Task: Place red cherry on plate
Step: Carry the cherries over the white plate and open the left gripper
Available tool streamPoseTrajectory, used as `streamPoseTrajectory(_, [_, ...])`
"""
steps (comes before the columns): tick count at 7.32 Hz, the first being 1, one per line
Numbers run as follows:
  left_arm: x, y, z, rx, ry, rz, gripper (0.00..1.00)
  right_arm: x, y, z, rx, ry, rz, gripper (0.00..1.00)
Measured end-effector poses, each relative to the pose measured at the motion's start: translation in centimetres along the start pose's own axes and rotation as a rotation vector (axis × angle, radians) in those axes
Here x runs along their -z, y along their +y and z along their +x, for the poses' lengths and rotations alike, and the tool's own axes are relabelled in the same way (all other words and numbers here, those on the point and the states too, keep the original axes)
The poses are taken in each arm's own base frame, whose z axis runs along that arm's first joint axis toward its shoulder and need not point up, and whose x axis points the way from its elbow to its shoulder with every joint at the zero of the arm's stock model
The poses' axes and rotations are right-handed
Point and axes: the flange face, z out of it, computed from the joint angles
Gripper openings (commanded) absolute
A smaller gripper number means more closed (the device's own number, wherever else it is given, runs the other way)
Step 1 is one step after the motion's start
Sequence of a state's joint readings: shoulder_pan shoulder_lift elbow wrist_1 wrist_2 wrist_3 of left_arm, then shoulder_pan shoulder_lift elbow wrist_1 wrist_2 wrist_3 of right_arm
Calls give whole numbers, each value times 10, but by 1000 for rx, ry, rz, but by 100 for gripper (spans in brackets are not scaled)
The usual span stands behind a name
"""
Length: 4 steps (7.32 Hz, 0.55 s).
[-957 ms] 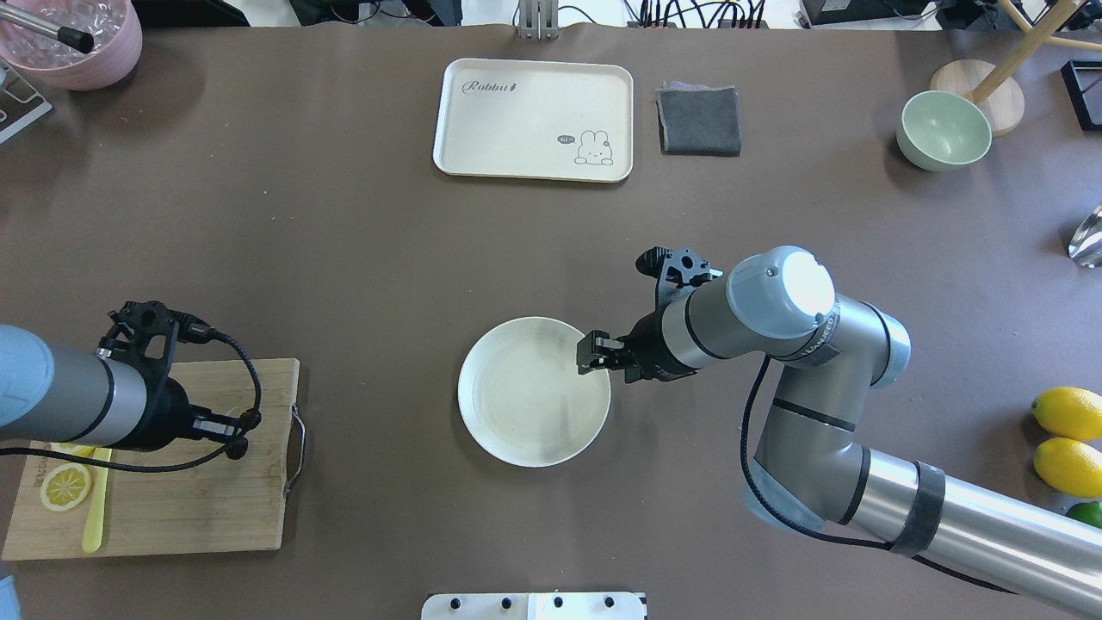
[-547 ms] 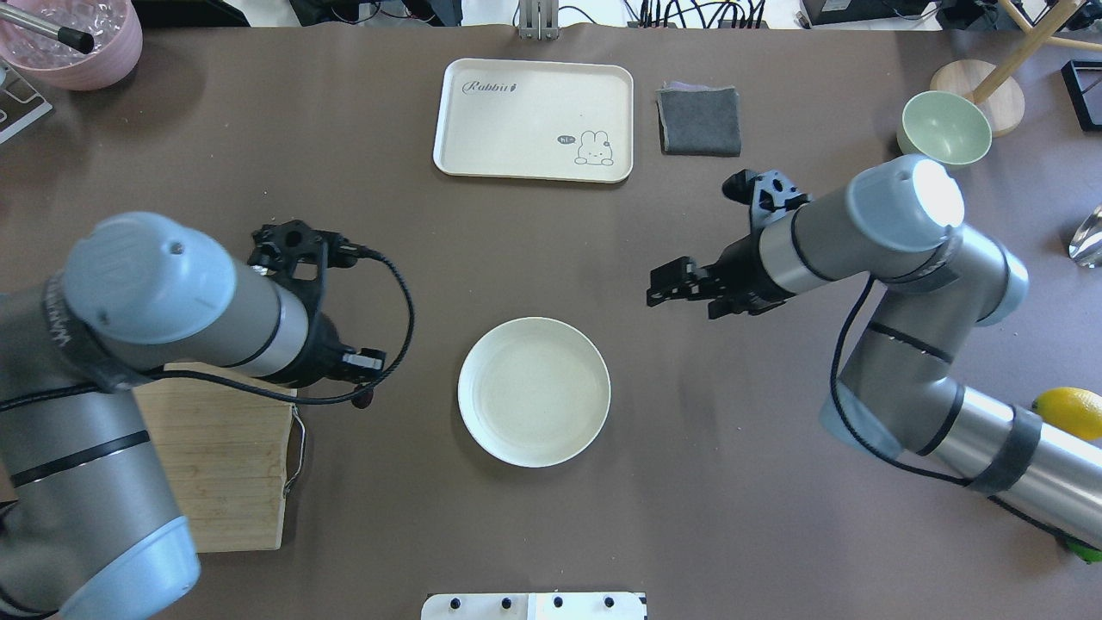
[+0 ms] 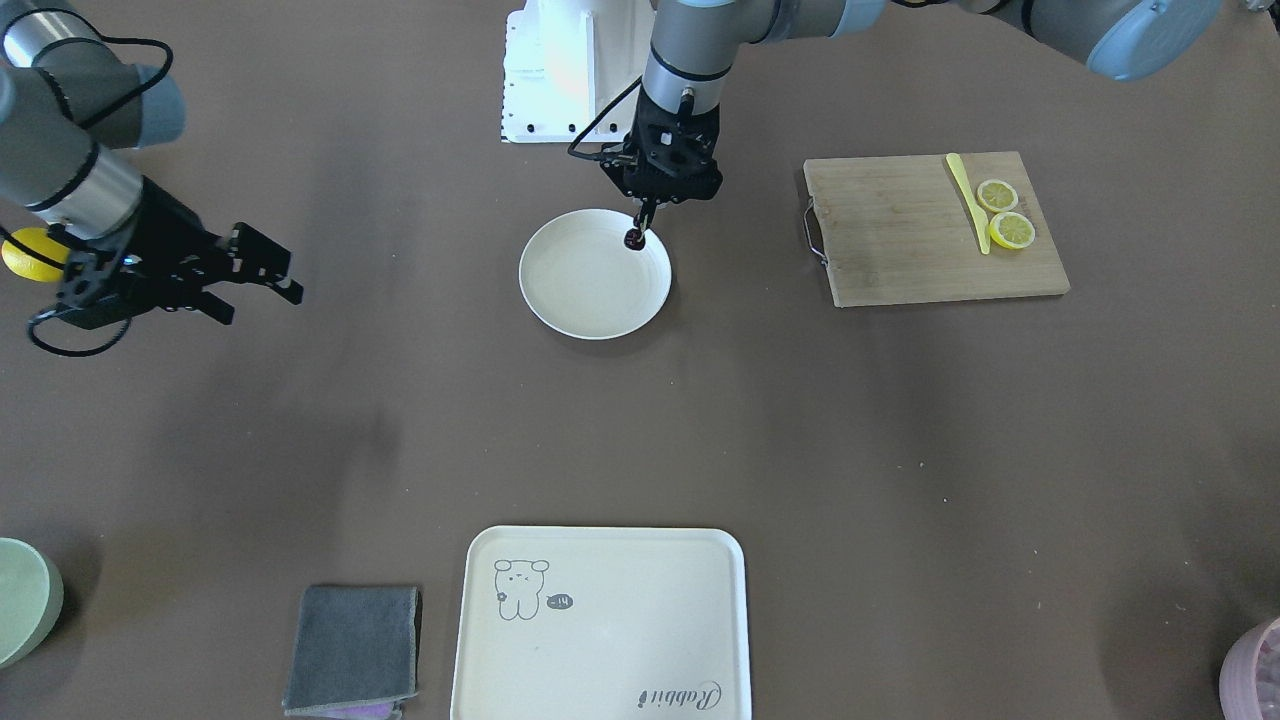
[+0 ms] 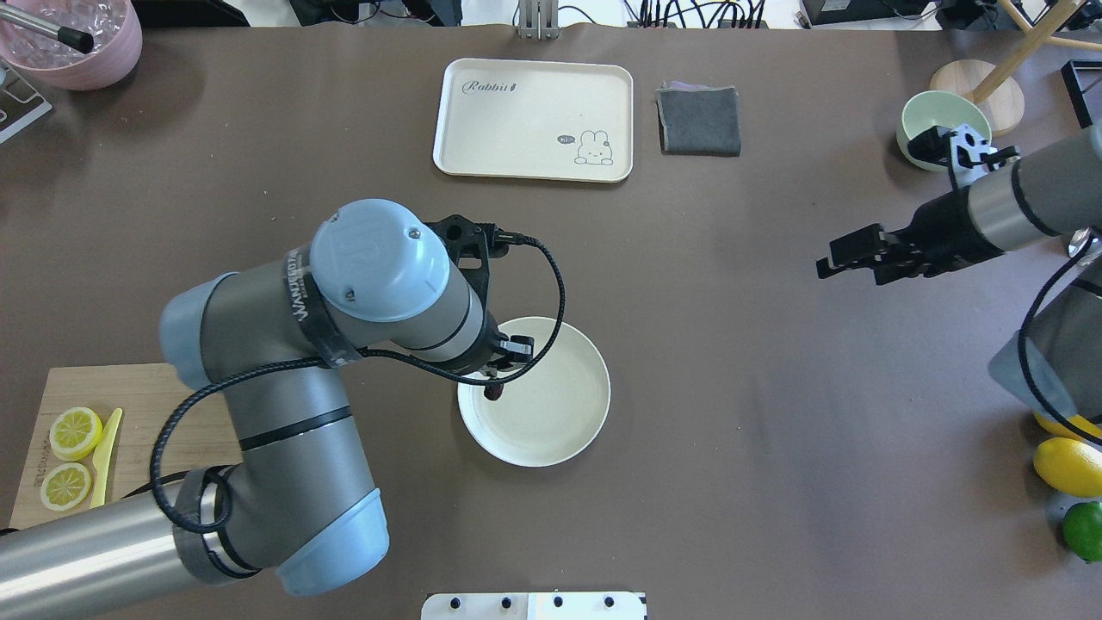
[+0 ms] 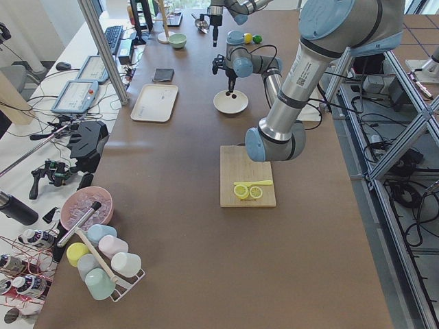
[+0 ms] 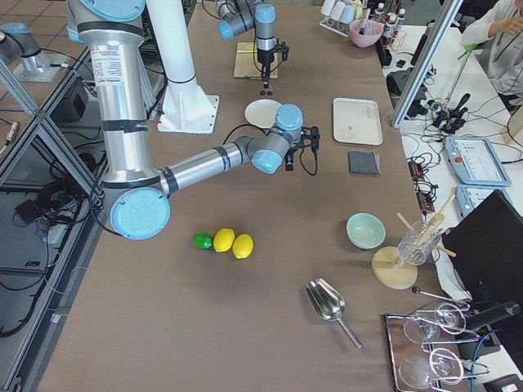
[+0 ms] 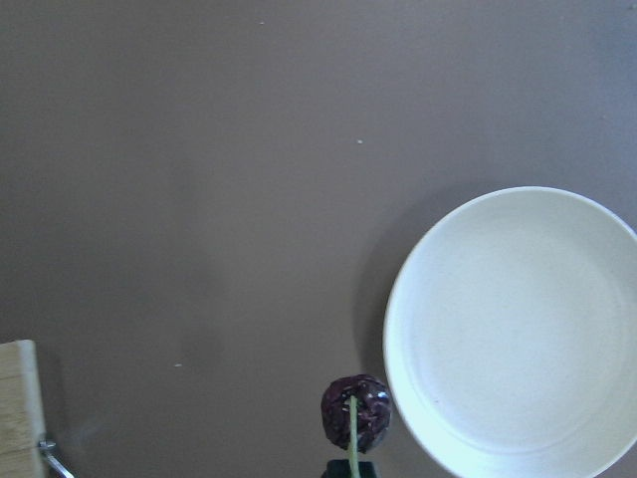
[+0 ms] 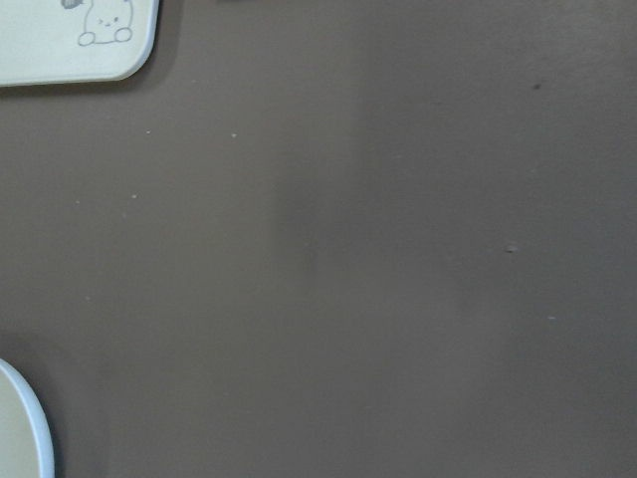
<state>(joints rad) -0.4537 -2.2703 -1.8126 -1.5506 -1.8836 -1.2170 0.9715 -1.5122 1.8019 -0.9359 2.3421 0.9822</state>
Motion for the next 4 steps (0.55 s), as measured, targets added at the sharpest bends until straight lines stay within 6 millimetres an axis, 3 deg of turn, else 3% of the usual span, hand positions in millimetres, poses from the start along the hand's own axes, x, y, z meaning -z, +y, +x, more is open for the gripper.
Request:
streamPoseTrajectory(1, [-20,-2,9,4,14,-4,0,11,5,29,17,18,-1,100])
streamPoseTrajectory(2, [-35,-2,15,4,21,-9,0,17,9,43,26,28,-2,100])
streamPoseTrajectory(3, [-44,0,20,3,23,-16,0,18,10,48,30,31,-3,100])
streamPoseTrajectory(4, [-49,3,23,-1,24,-22,6,19,11,49,31,32,-2,100])
